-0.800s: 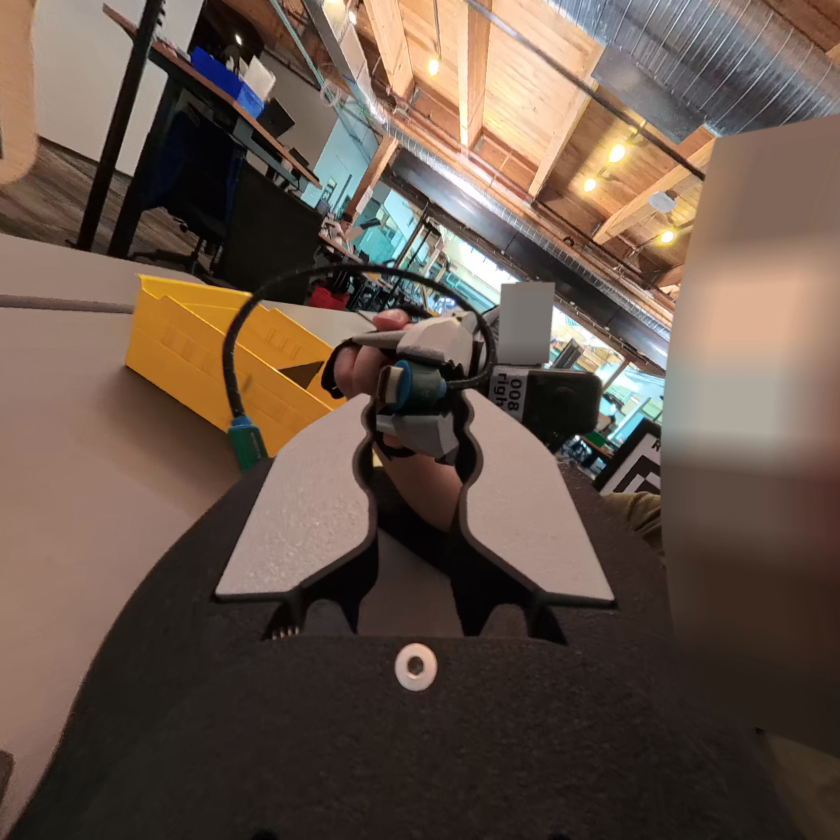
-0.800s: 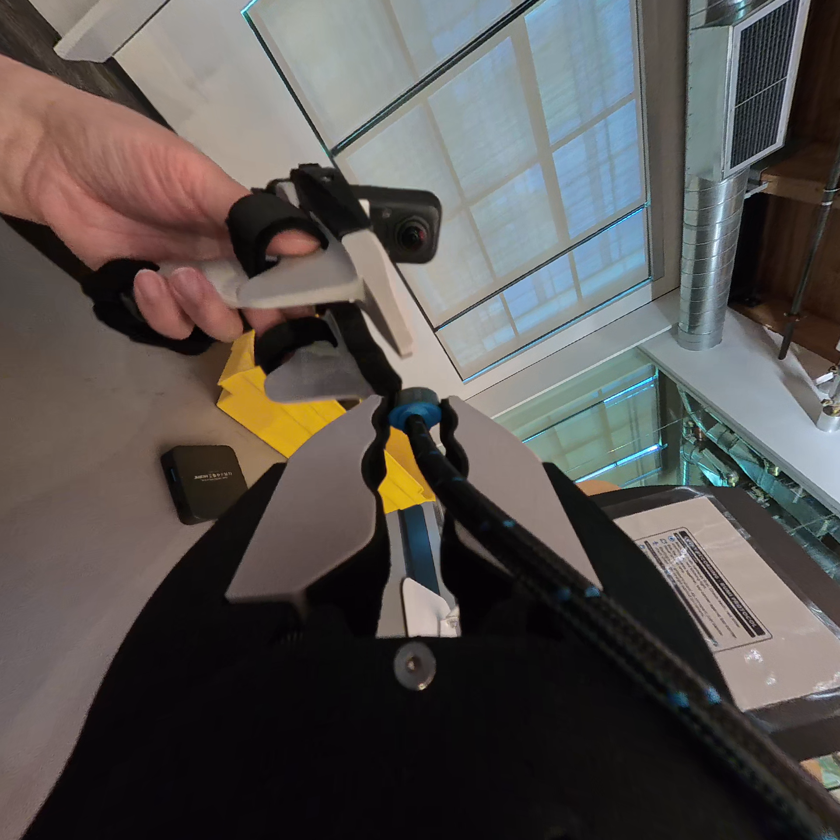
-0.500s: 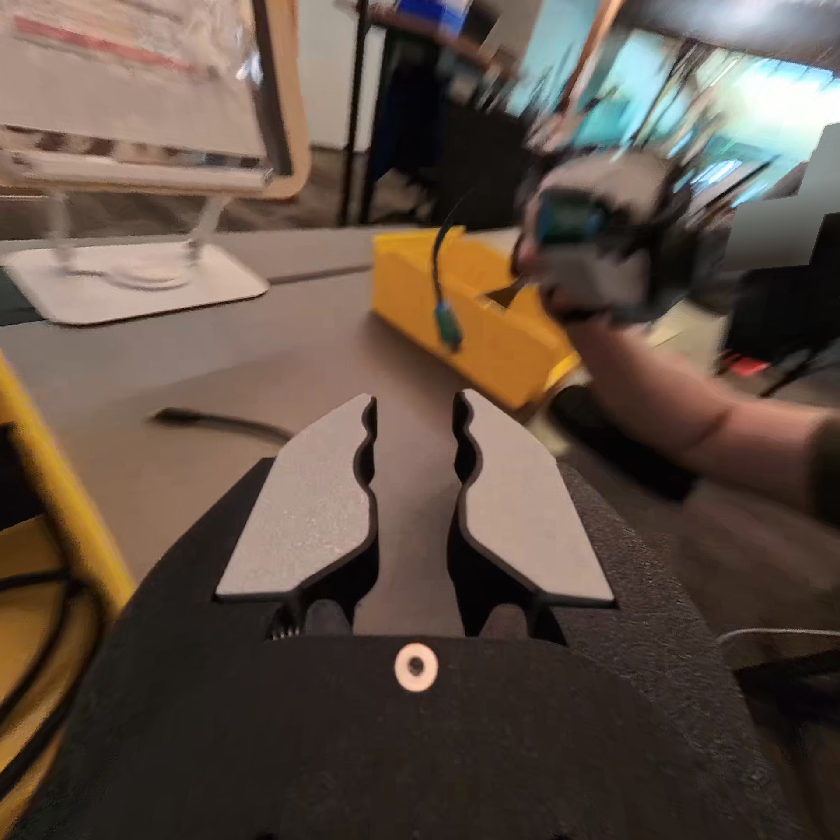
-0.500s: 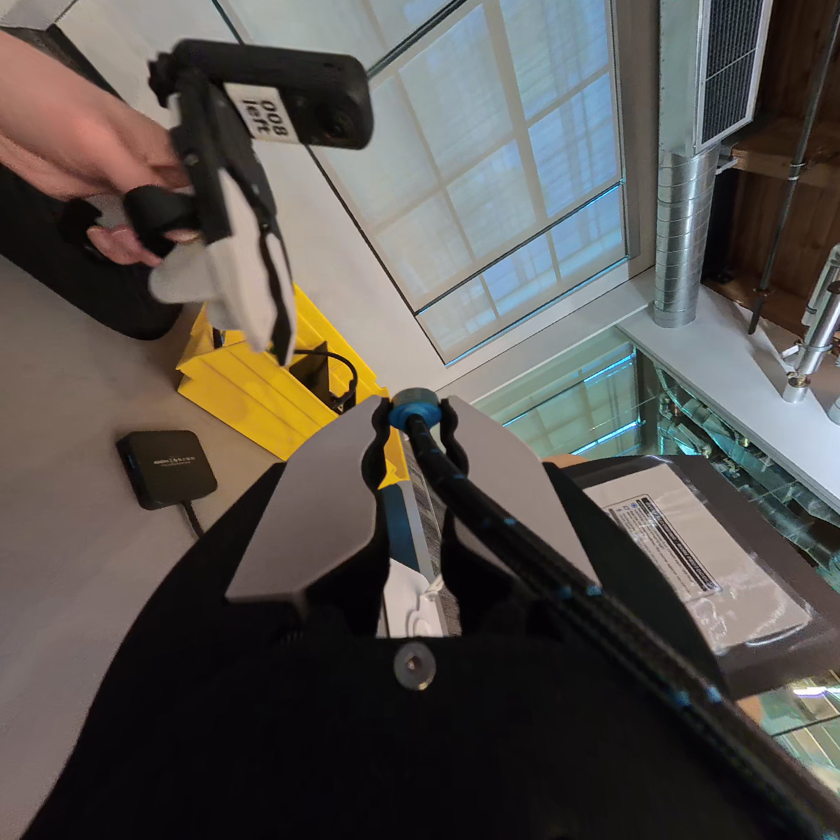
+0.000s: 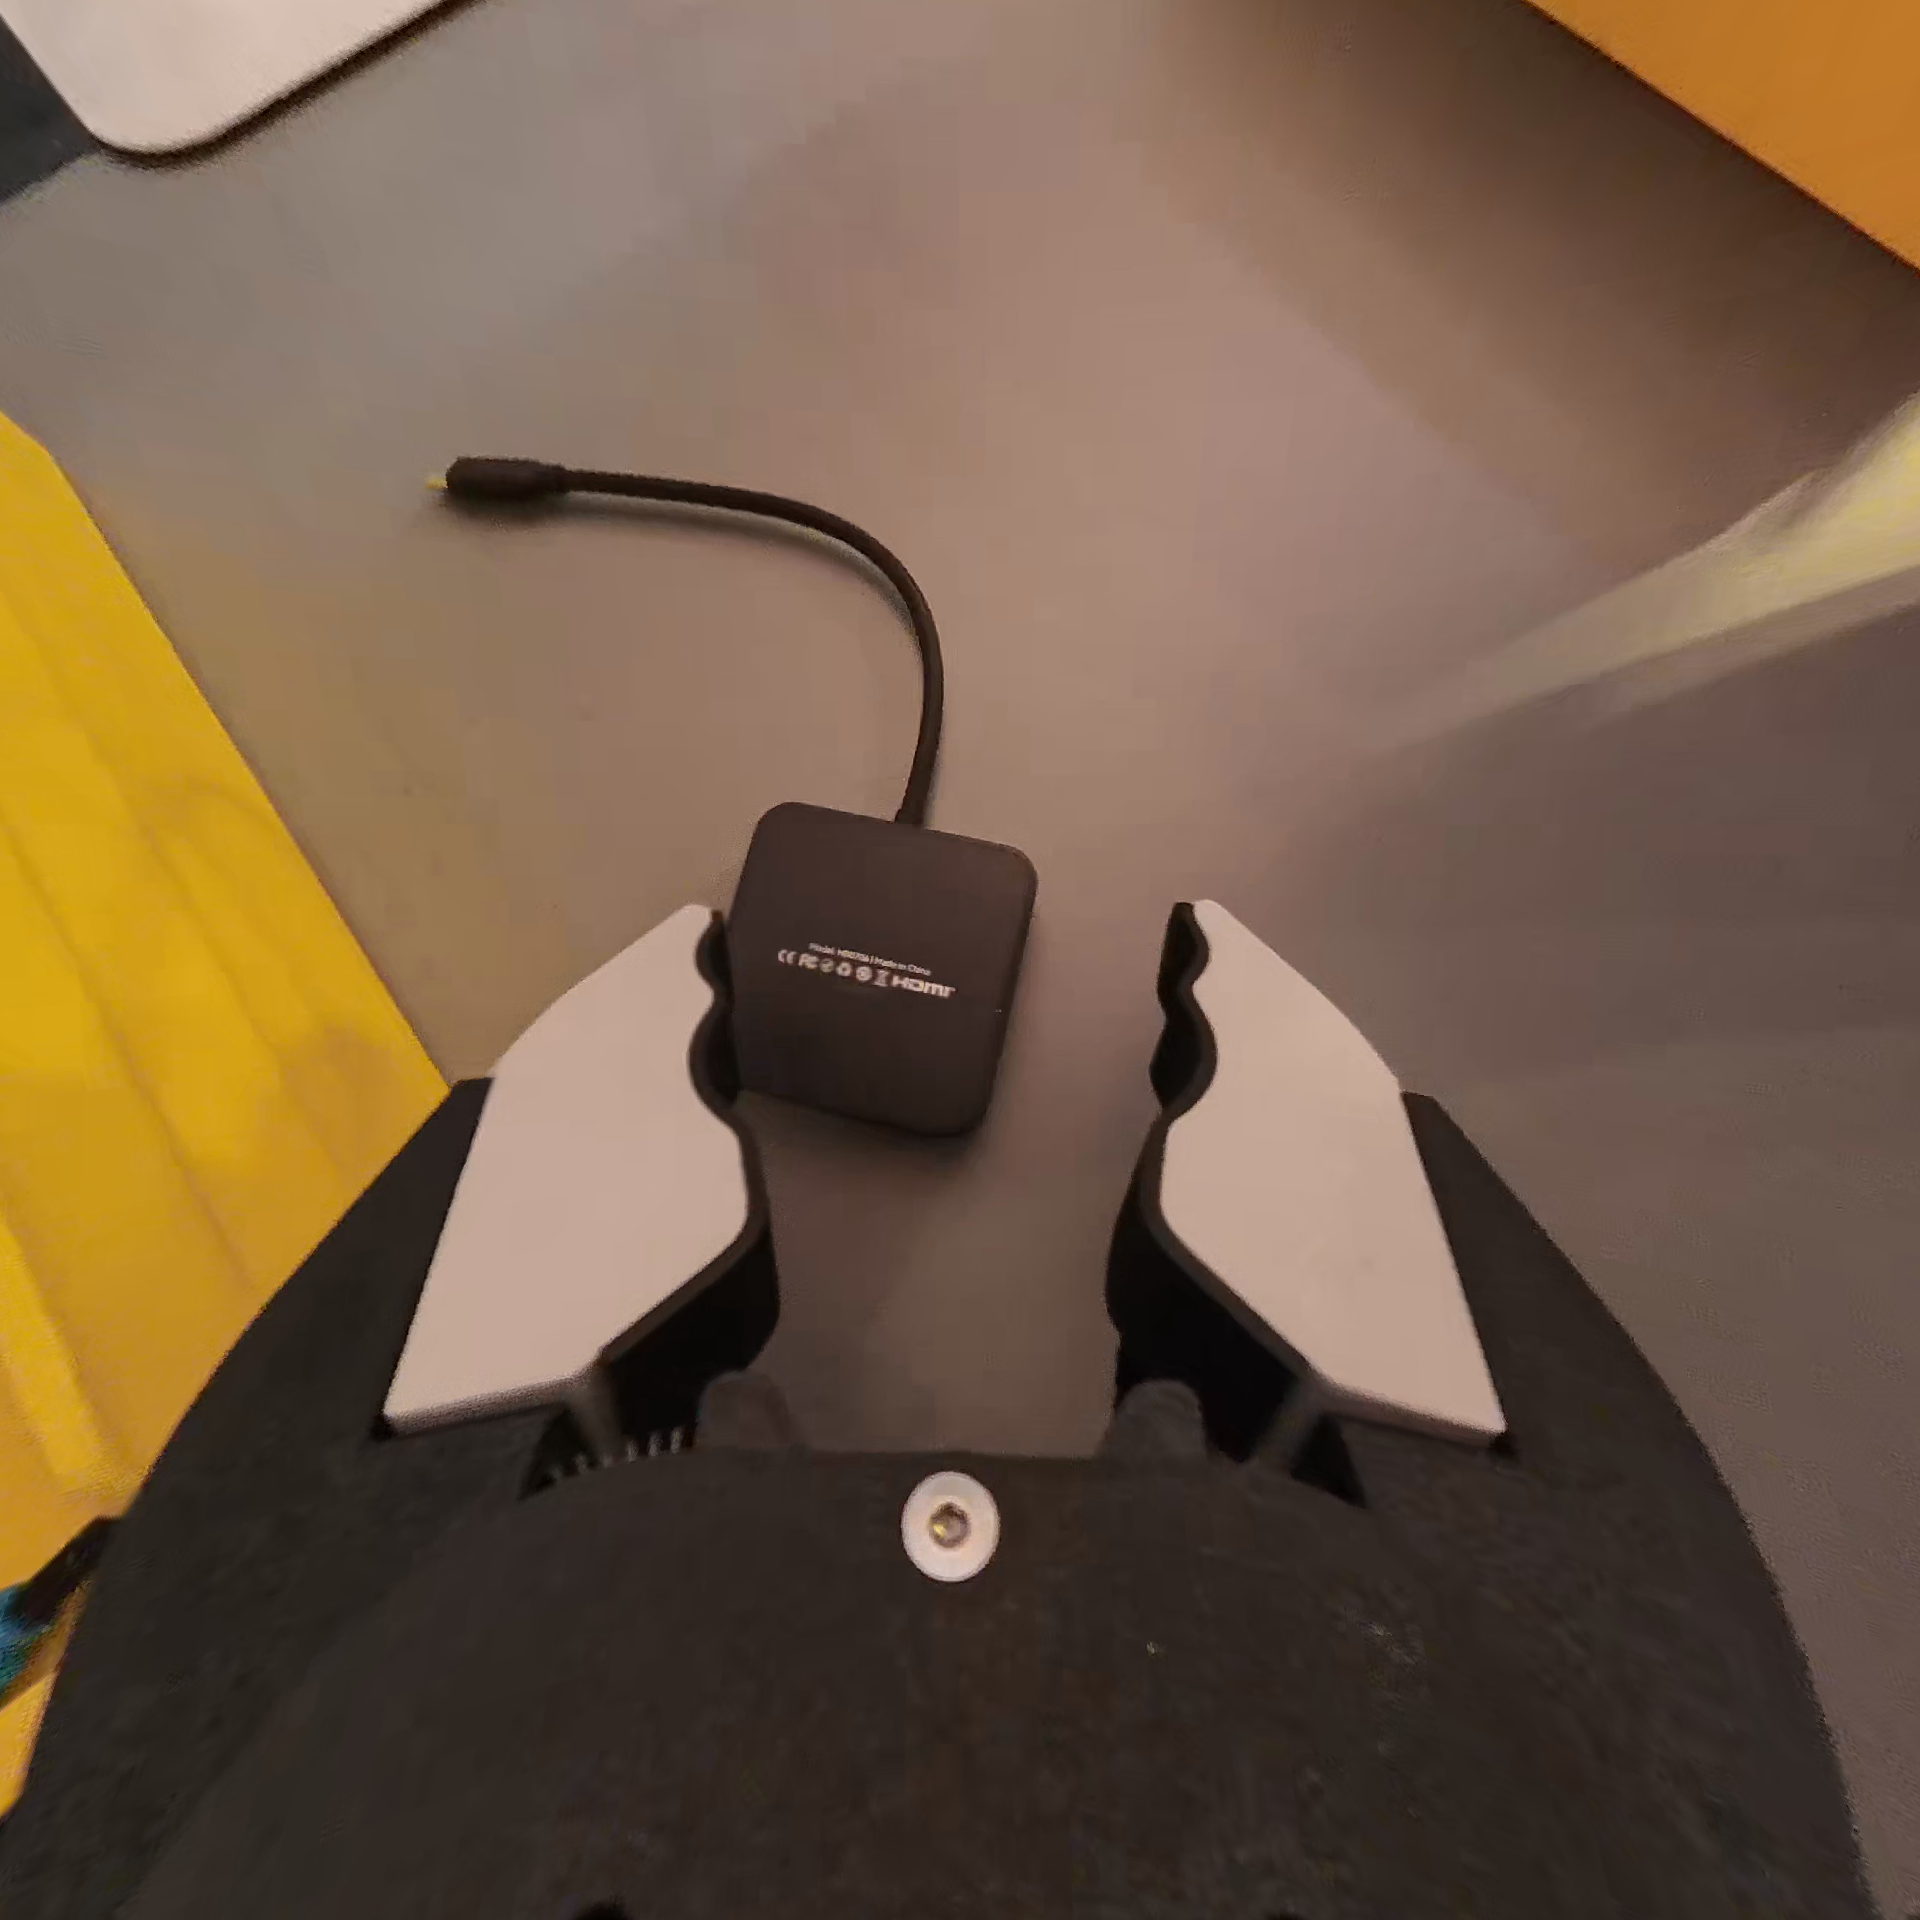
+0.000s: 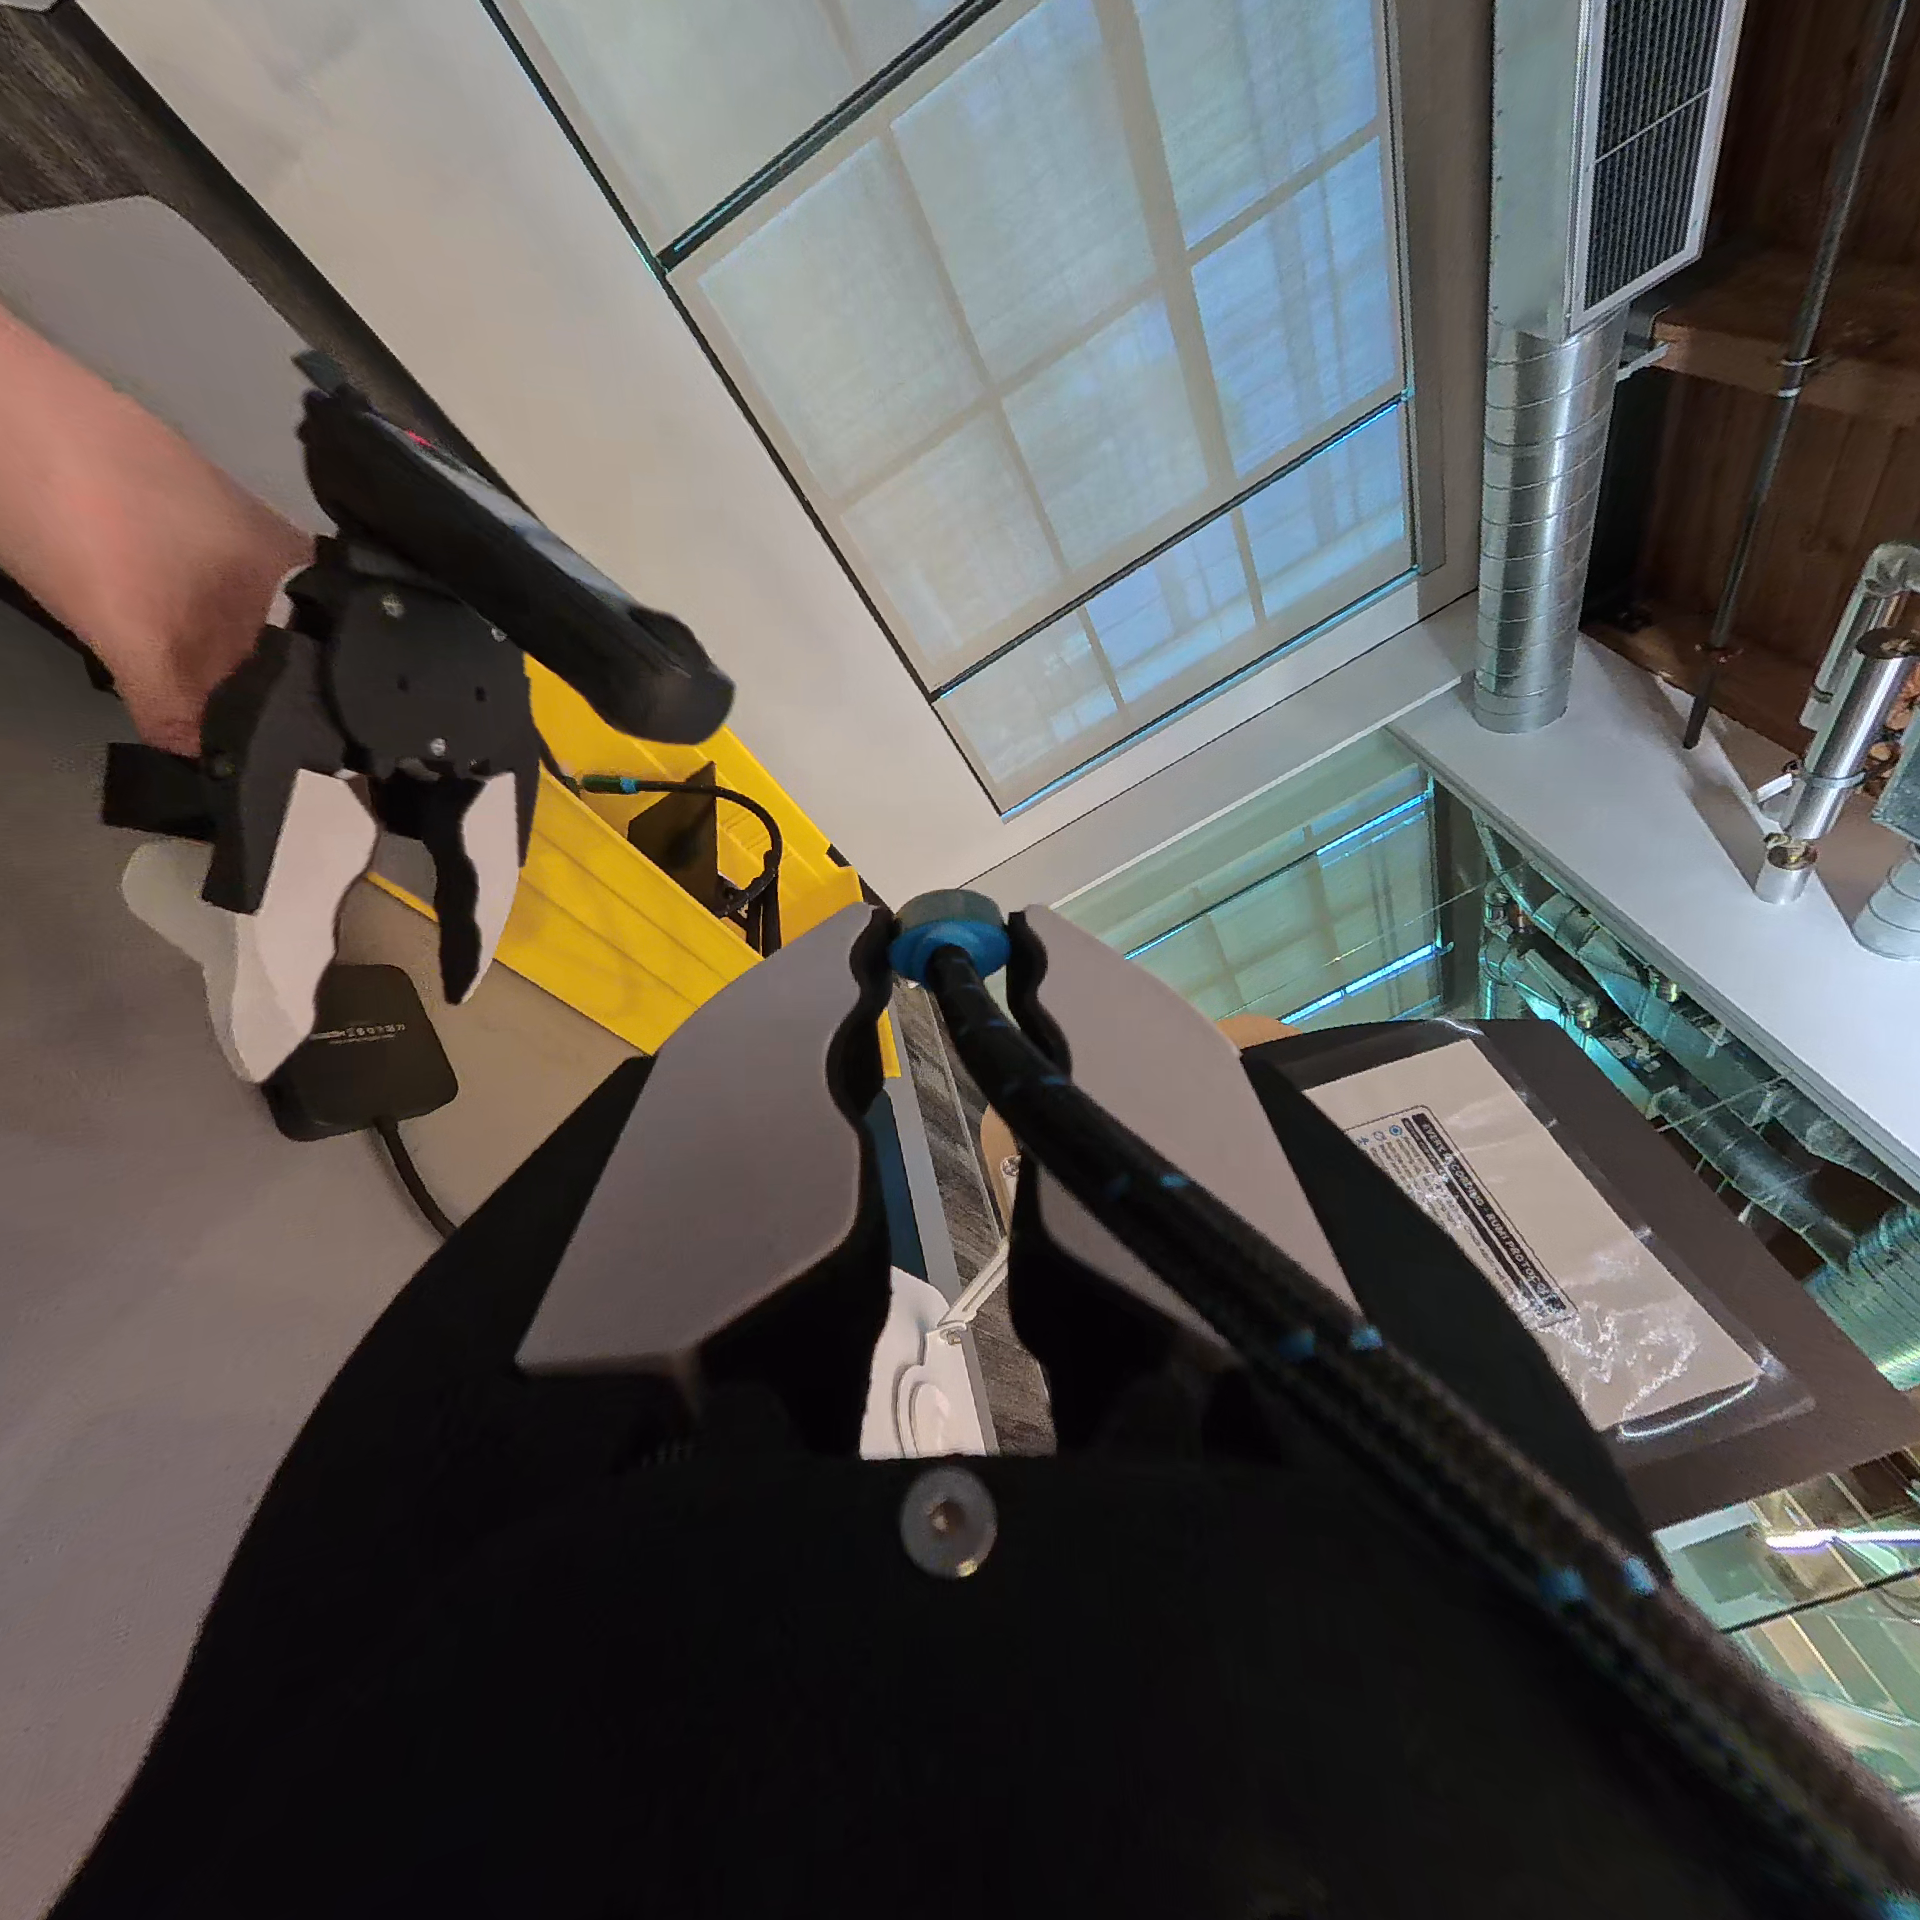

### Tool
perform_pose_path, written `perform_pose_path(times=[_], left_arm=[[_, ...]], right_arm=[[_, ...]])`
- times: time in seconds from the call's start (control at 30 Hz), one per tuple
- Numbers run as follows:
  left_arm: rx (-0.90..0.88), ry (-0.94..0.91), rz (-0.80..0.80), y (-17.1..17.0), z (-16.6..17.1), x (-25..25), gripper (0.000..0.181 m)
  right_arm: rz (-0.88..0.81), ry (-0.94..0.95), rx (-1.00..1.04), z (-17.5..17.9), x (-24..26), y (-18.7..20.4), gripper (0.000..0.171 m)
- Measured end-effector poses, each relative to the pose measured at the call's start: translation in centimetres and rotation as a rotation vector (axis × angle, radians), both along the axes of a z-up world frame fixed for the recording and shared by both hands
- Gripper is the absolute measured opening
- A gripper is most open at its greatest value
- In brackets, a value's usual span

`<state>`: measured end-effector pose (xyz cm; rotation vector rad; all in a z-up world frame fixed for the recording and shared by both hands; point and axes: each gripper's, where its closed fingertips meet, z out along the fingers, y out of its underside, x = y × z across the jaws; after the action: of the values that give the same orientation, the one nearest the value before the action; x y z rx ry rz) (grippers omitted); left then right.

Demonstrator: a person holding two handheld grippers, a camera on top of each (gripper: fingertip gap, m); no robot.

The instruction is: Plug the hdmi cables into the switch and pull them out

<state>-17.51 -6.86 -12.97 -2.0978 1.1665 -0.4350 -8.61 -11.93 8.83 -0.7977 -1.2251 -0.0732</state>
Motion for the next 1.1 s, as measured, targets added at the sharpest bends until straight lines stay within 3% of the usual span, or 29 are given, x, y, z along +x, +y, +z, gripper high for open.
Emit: perform_pose_path(times=[0.13,0.23,0.47,0.53,0.63,0.73,0.8,0.87,1.0,1.1], left_arm=[[-0.138,-0.026,0.034,0.1,0.7,0.5,0.070],[-0.179,0.058,0.133,0.8,0.4,-0.1,0.065],[-0.162,0.358,0.082,1.1,-3.1,-0.8,0.098],[-0.201,0.313,0.057,0.9,-3.3,0.2,0.092],[-0.254,0.328,0.056,1.0,-3.6,0.4,0.099],[-0.307,0.299,0.151,1.5,-3.2,0.1,0.071],[-0.395,0.219,0.241,1.3,-2.8,0.6,0.071],[-0.514,0.138,0.253,0.0,-2.3,1.3,0.065],[-0.765,-0.017,0.128,-4.2,-1.2,3.5,0.062],[-0.818,-0.061,0.065,-6.4,-1.1,4.0,0.060]], right_arm=[[0.000,-0.003,-0.004,0.0,0.0,0.0,0.022],[-0.005,-0.011,0.001,0.2,0.1,-0.1,0.021],[-0.001,-0.004,0.011,1.0,0.5,-0.6,0.021],[-0.001,0.001,0.010,1.1,0.7,-0.6,0.021],[-0.001,0.006,0.007,1.3,0.9,-0.6,0.021],[-0.004,0.009,0.014,1.5,1.0,-0.7,0.021],[-0.004,0.013,0.021,1.8,1.2,-0.8,0.021],[-0.006,0.019,0.025,2.0,1.4,-0.9,0.021],[-0.012,0.016,0.038,2.2,1.5,-1.0,0.021],[-0.013,0.016,0.051,2.5,1.5,-1.2,0.021]])
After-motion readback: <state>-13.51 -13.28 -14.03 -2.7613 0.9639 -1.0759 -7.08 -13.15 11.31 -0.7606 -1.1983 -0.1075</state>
